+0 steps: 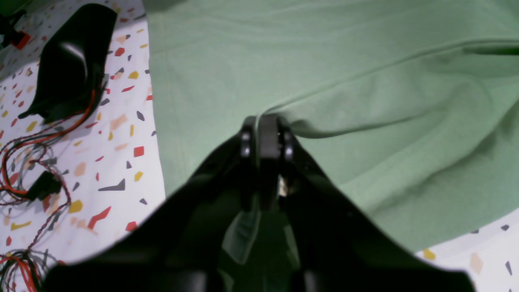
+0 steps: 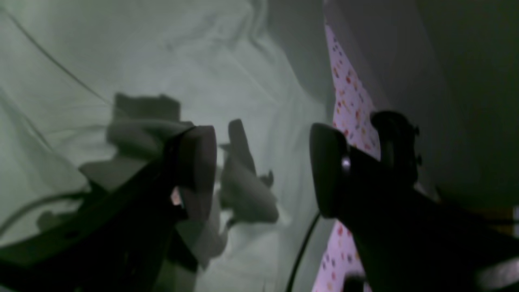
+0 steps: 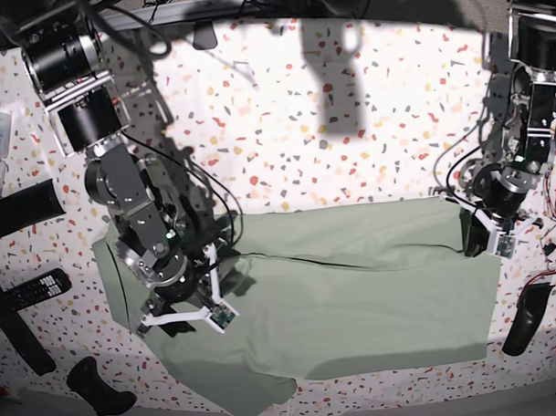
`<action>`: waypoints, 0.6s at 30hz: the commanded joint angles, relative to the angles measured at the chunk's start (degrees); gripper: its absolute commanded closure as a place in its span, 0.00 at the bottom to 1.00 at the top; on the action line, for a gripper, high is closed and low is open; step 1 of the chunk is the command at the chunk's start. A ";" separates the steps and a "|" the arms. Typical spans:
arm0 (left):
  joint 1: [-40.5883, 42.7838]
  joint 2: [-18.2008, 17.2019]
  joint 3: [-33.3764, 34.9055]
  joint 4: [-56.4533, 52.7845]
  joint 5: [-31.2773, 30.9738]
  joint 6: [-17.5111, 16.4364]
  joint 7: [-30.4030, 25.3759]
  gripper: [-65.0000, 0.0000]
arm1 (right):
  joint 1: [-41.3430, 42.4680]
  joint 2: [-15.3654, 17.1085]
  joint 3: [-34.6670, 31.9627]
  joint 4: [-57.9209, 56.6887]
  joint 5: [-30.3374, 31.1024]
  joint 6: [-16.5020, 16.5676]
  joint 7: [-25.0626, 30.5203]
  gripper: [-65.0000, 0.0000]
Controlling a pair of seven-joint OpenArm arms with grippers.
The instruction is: Fold the T-shirt properly
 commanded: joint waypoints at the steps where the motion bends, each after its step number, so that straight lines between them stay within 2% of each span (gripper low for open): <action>1: -1.25 -0.96 -0.50 0.83 -0.24 0.24 -1.49 1.00 | 1.70 0.33 0.44 0.87 1.01 0.55 -0.85 0.46; 4: -1.29 -0.96 -0.50 0.83 -0.22 0.24 -1.49 1.00 | 1.68 0.72 0.44 0.87 3.39 4.83 -3.08 0.46; 9: -1.66 -0.98 -0.50 0.83 -0.22 0.26 -1.57 0.99 | 1.70 0.98 0.44 0.87 3.69 4.94 -3.06 0.46; 15: -3.10 -0.96 -0.50 0.83 -0.11 0.26 -4.37 0.80 | 1.68 0.98 0.44 0.87 3.69 4.94 -3.08 0.46; 18: -4.13 -0.94 -0.50 0.81 6.67 0.39 -4.55 0.61 | 1.68 0.98 0.44 0.87 3.72 4.94 -3.08 0.46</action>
